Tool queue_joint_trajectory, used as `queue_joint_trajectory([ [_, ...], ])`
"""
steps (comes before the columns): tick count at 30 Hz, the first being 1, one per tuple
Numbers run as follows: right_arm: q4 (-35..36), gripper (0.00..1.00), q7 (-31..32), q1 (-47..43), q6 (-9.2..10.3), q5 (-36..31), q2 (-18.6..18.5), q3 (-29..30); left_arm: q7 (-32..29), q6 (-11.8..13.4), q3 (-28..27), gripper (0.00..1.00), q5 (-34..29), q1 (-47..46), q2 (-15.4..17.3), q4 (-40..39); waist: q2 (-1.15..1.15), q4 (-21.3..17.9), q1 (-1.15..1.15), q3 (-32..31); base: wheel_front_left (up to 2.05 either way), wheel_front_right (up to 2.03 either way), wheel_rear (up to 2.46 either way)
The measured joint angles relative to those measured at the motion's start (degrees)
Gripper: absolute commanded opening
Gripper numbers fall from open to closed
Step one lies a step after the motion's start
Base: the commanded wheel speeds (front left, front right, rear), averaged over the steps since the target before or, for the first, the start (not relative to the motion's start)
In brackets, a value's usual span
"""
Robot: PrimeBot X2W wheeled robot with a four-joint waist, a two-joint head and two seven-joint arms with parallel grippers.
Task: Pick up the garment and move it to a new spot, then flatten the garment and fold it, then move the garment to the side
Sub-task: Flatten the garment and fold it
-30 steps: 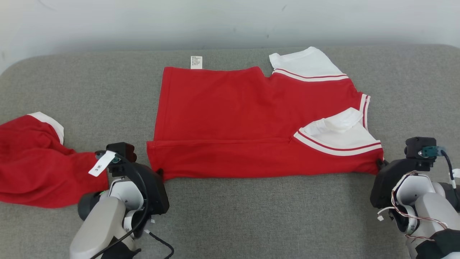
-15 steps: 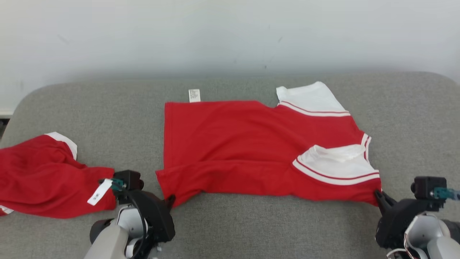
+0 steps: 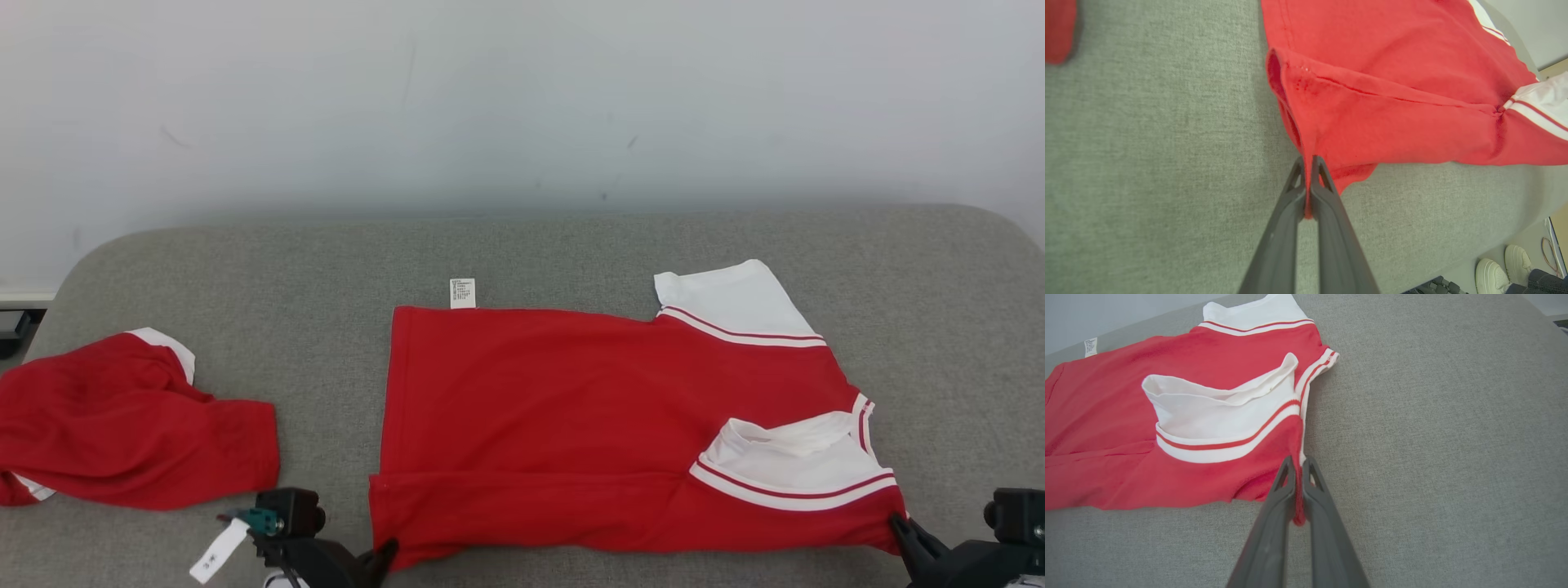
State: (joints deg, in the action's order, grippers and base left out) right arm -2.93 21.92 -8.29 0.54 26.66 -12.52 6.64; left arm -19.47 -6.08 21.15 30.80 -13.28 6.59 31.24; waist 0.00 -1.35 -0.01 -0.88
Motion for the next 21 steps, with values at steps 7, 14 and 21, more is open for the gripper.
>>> queue_joint_trajectory([
  [7,6.05,0.0,3.13,-2.95,1.57,0.93,0.22,1.15,-2.2,0.02,0.2,0.0,0.56,4.94,1.12,-7.44,0.0,0.46,0.0,0.3,0.0,0.0,0.0],
  [14,11.27,0.0,5.41,-6.44,3.63,1.91,0.35,4.33,-4.66,1.29,0.04,0.0,1.58,7.28,2.78,-15.15,0.0,1.55,0.0,0.54,0.0,0.0,0.0],
  [21,14.75,0.0,8.44,-7.95,4.52,1.91,0.6,4.39,-7.95,3.85,-0.14,0.0,1.58,10.78,4.33,-20.02,0.0,2.16,0.01,1.62,0.0,0.0,0.0],
])
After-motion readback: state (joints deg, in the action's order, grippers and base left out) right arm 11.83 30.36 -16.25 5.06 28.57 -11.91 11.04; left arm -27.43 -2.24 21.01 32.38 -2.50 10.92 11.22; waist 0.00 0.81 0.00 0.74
